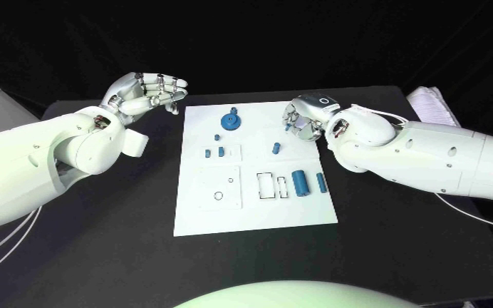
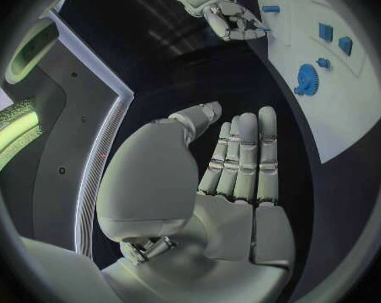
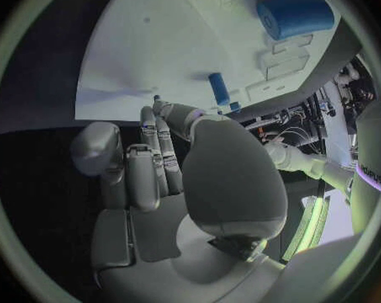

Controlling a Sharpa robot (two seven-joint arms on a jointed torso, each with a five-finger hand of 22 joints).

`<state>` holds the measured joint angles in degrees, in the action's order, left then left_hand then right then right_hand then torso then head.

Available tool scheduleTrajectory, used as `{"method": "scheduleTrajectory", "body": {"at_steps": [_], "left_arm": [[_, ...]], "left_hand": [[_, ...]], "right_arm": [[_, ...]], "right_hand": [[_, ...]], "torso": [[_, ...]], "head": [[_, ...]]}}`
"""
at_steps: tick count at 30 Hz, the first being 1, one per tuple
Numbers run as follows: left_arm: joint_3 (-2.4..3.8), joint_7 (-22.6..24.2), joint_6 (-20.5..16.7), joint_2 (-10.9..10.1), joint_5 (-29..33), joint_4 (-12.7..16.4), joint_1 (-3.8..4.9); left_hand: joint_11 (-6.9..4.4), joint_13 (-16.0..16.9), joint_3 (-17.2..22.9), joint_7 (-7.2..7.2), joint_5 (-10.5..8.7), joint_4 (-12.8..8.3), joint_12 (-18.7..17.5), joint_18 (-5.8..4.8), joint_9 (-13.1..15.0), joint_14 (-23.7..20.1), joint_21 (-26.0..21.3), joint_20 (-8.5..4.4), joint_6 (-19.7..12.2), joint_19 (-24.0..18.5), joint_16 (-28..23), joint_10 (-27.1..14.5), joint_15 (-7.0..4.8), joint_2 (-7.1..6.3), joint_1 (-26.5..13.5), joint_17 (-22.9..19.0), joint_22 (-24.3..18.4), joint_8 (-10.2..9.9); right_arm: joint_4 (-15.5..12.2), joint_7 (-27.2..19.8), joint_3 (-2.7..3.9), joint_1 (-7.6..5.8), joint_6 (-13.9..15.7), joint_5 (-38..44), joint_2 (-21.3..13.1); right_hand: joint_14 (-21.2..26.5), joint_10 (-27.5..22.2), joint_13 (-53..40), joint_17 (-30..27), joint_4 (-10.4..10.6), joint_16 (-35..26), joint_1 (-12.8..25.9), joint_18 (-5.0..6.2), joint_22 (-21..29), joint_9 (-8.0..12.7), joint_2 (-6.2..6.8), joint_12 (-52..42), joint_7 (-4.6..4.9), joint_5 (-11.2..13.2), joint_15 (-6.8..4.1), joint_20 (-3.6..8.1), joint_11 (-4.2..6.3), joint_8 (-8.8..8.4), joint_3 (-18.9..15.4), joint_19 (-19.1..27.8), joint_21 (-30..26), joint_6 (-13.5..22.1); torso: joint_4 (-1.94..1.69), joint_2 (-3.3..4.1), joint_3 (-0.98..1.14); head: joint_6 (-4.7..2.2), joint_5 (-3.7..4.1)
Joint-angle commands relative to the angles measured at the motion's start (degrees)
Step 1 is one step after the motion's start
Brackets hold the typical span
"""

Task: Assemble the parts on the task board

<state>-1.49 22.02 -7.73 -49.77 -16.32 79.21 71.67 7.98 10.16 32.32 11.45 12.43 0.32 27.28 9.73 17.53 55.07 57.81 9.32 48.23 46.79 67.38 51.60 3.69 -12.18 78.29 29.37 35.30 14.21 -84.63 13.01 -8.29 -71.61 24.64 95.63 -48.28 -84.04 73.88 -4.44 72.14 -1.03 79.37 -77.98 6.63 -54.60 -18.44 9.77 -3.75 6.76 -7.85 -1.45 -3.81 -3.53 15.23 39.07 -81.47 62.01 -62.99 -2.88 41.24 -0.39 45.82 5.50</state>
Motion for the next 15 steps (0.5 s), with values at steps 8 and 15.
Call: {"method": "scheduleTrajectory", "body": {"at_steps": [8,15], "left_arm": [[0.06,0.19,0.19,0.06,-0.11,-0.22,0.02],[0.06,0.07,0.27,0.18,-0.11,0.03,0.02]], "left_hand": [[0.01,0.05,-0.49,0.04,0.36,-0.07,0.33,0.83,-0.10,0.36,-0.24,0.06,-0.50,0.47,0.33,-0.69,0.20,0.38,0.20,-0.03,-0.07,0.13],[0.01,0.05,-0.49,0.04,0.36,-0.07,0.33,0.83,-0.10,0.36,-0.24,0.06,-0.50,0.47,0.33,-0.69,0.20,0.38,0.20,-0.03,-0.07,0.13]], "right_arm": [[-5.82,-0.60,0.44,-1.50,2.43,-3.37,-2.97],[-11.24,-0.86,0.47,-1.17,2.03,-4.00,-2.65]], "right_hand": [[-3.15,1.05,-0.11,-0.08,-0.15,0.23,0.21,-0.48,-0.41,-0.08,-0.33,-0.09,0.18,0.00,-0.25,-0.07,0.55,0.26,0.33,-0.37,0.64,-0.24],[-3.09,1.01,-0.08,-0.18,-0.27,0.22,0.33,-0.72,-1.98,-0.25,-0.35,-0.03,0.22,-0.04,-0.26,-0.07,0.52,0.32,0.48,-0.67,1.91,-0.12]], "torso": [[0.04,-0.05,-0.03],[-0.09,-0.01,-0.05]], "head": [[-0.17,-0.27],[-0.22,-1.07]]}}
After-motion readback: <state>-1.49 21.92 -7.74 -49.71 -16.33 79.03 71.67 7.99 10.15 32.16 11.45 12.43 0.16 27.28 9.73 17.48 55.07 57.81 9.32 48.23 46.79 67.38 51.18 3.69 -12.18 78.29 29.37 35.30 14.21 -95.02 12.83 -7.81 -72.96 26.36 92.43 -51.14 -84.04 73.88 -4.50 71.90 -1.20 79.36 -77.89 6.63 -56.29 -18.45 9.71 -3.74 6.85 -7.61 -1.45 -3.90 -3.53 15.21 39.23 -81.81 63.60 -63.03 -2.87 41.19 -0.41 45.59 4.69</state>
